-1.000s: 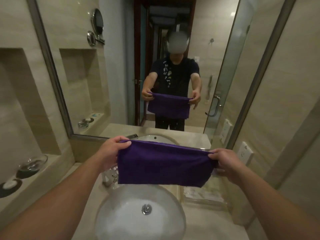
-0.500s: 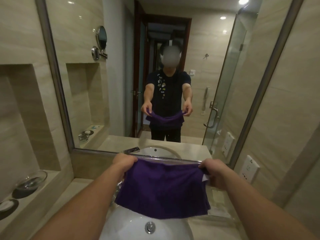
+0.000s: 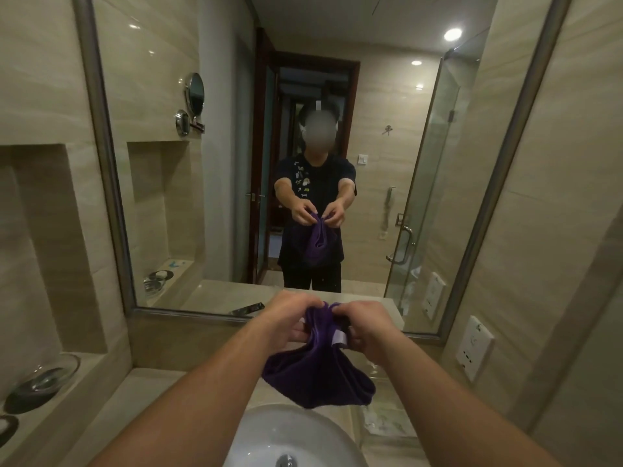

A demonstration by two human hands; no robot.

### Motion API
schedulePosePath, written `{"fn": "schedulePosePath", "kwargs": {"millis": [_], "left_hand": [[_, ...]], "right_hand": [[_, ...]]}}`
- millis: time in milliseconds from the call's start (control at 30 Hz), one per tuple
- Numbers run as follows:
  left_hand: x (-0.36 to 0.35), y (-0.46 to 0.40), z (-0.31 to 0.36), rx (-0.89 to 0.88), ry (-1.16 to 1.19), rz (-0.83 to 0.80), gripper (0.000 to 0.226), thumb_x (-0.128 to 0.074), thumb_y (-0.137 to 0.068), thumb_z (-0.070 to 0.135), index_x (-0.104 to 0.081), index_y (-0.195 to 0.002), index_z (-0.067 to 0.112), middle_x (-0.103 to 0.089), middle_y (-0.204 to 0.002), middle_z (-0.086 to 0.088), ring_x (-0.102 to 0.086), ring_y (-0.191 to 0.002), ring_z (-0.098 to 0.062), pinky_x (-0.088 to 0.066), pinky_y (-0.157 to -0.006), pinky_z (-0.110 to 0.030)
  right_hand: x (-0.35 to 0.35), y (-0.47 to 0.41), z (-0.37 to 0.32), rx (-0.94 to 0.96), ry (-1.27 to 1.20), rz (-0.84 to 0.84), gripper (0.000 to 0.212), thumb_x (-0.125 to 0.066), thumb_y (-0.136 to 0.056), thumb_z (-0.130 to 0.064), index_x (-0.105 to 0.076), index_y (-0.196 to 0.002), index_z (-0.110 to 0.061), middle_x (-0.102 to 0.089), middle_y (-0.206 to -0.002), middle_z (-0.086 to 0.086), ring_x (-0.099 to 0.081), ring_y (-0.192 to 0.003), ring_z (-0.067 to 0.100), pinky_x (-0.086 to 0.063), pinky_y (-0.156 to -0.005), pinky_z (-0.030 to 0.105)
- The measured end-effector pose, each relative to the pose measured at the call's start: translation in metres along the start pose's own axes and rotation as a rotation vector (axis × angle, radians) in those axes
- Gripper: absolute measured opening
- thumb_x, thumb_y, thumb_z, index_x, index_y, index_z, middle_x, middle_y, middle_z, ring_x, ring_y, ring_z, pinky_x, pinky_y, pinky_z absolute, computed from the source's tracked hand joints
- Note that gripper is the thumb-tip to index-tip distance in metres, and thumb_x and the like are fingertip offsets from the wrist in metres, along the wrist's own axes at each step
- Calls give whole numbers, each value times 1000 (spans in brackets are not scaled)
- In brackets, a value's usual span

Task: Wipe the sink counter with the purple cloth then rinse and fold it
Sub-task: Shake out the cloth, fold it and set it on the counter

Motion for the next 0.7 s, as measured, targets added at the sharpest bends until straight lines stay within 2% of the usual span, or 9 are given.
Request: {"fn": "schedulePosePath", "kwargs": {"millis": [133, 300, 367, 467, 567, 633, 700], "left_hand": [[-7, 11, 16, -32, 92, -75, 31, -53, -93, 23, -63, -116, 3, -69, -113, -19, -73, -97, -33, -62, -83, -43], [-8, 19, 31, -28, 121, -122, 42, -44, -96, 30, -67, -116, 1, -72, -108, -19, -70, -101, -39, -56, -95, -49], [-8, 20, 36, -32, 133, -122, 41, -42, -96, 29, -65, -120, 5, -73, -111, -19, -68, -104, -39, -54, -98, -51], [-10, 17, 37, -42, 164, -164, 39, -39, -98, 28, -56, -130, 16, -75, -109, -16, -69, -106, -36, -53, -99, -49], [-7, 15, 39, -102, 158, -184, 33, -39, -99, 20, -57, -127, 17, -77, -105, -13, -72, -102, -31, -56, -92, -44], [7, 11, 43, -230, 56, -72, 30, -49, -96, 8, -61, -124, 14, -76, -104, -12, -72, -97, -27, -58, -82, -37], [25, 5, 50, -376, -167, 84, 40, -65, -88, 1, -62, -126, 15, -68, -112, -6, -65, -106, -24, -55, -82, -31]], "right_hand": [[3, 2, -17, 93, 19, 23, 11, -66, -93, -17, -73, -98, -11, -75, -95, 13, -74, -91, 27, -63, -78, 41], [-3, 9, -35, 196, 102, -61, 33, -76, -85, -41, -76, -100, -13, -79, -93, 6, -76, -88, 24, -62, -81, 40], [0, 9, -42, 262, 156, -38, 24, -80, -84, -32, -76, -97, -13, -78, -90, 5, -76, -84, 21, -63, -79, 38], [5, 8, -51, 331, 168, 1, 3, -74, -88, -16, -76, -90, -15, -76, -81, 4, -74, -80, 19, -60, -66, 29], [7, 10, -63, 404, 305, 1, 19, -65, -89, -10, -78, -83, -24, -75, -76, -1, -71, -79, 17, -53, -61, 25], [11, 10, -72, 436, 401, 13, 25, -60, -89, -10, -78, -83, -26, -75, -76, -1, -71, -76, 19, -56, -59, 32], [19, 11, -80, 445, 426, 27, 28, -56, -88, -10, -78, -83, -25, -75, -76, 0, -72, -75, 22, -61, -60, 39]]}}
Point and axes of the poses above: each hand's wrist, its own y-axis away from the middle knuckle, its own x-axis out of the back of the hand, z = x × y, the point moved 10 cm from there along -y, towards the middle knuckle
